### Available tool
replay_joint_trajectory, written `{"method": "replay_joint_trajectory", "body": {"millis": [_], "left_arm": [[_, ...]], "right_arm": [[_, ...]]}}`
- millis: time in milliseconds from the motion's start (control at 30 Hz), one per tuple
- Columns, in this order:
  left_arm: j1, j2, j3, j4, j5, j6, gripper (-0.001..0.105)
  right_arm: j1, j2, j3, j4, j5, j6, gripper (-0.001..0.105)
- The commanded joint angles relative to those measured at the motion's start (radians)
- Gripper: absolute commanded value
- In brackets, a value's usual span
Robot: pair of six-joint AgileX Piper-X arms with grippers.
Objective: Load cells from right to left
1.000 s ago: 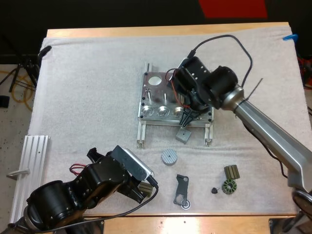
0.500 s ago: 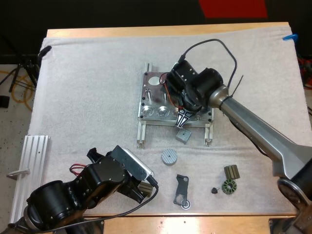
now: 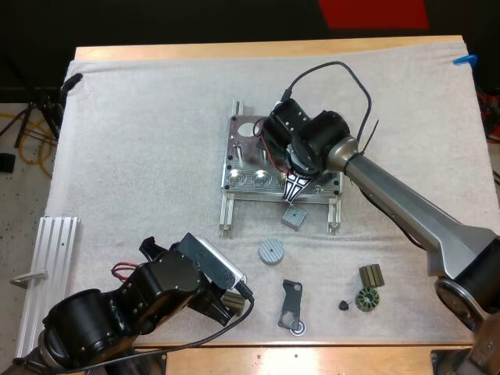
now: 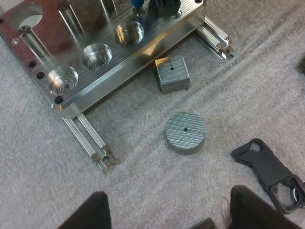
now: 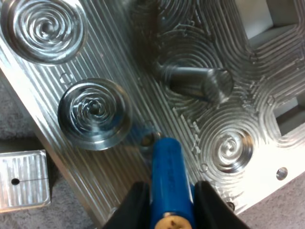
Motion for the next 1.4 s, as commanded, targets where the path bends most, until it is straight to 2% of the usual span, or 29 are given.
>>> {"method": "replay_joint_trajectory", "body": {"millis": [0,467,1100,1233,1367], "left_arm": [[-0.002,-0.007,-0.005,-0.001,-0.018,-0.009,0.054],[-0.002,-0.007,-0.005,-0.003,-0.018,-0.004,0.054],[-0.002,-0.007,-0.005,-0.003,-0.018,-0.004,0.054],[-0.002,-0.007,-0.005,-0.003,-0.018,-0.004,0.054],[-0.002,-0.007,-0.005,-0.003,-0.018,-0.004,0.054]], "right_arm": [[-0.006,-0.004,-0.009,-0.005,0.006,-0.008,0.002],[-0.006,0.003,-0.007,0.006,-0.042,-0.005,0.002],[-0.006,0.053,-0.007,0.011,-0.036,-0.003,0.002],[-0.006,0.062,-0.007,0.014,0.024,-0.003,0.002],[-0.006,0.062,-0.007,0.038,0.001,0.000,0.002]]}}
